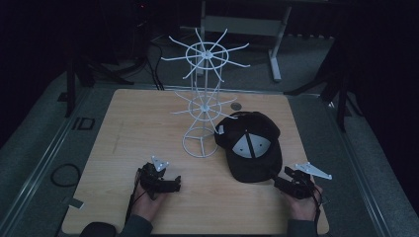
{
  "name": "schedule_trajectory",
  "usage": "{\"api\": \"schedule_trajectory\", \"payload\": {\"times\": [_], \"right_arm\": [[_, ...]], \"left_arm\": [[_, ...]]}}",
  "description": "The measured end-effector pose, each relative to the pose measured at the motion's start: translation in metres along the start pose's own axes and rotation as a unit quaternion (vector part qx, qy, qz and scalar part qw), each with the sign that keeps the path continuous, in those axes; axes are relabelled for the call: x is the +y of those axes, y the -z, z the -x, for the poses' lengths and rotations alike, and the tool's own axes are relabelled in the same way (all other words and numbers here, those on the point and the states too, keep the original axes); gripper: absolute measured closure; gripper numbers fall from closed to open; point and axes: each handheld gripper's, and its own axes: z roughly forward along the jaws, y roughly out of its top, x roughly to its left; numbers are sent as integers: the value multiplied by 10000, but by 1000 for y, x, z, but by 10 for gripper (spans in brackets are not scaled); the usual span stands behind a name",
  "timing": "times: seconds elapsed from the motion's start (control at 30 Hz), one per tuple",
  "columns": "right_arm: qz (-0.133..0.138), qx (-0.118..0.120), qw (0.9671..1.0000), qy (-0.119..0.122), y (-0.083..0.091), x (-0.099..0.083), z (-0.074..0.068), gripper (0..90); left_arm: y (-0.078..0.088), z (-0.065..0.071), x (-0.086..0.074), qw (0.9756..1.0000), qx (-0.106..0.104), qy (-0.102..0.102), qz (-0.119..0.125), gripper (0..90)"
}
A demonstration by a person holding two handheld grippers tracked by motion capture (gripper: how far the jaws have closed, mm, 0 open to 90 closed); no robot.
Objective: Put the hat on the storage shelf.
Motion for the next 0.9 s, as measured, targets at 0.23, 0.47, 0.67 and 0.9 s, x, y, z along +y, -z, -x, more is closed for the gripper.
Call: {"api": "schedule_trajectory", "payload": {"times": [0.23, 0.47, 0.67, 0.9], "right_arm": [[-60, 138, 9998, -152, -2, 1, 5, 274], [-202, 177, 9996, -74, -1, 5, 10, 227], [-241, 150, 9996, 27, -3, 9, 13, 227], [-313, 140, 9994, 108, -8, 11, 15, 225]], "left_arm": [[0, 0, 0, 10000, -2, -2, -1, 1], [0, 0, 0, 10000, -2, -1, -2, 1], [0, 0, 0, 10000, 5, -3, -1, 1], [0, 0, 0, 10000, 4, -5, 1, 1]]}}
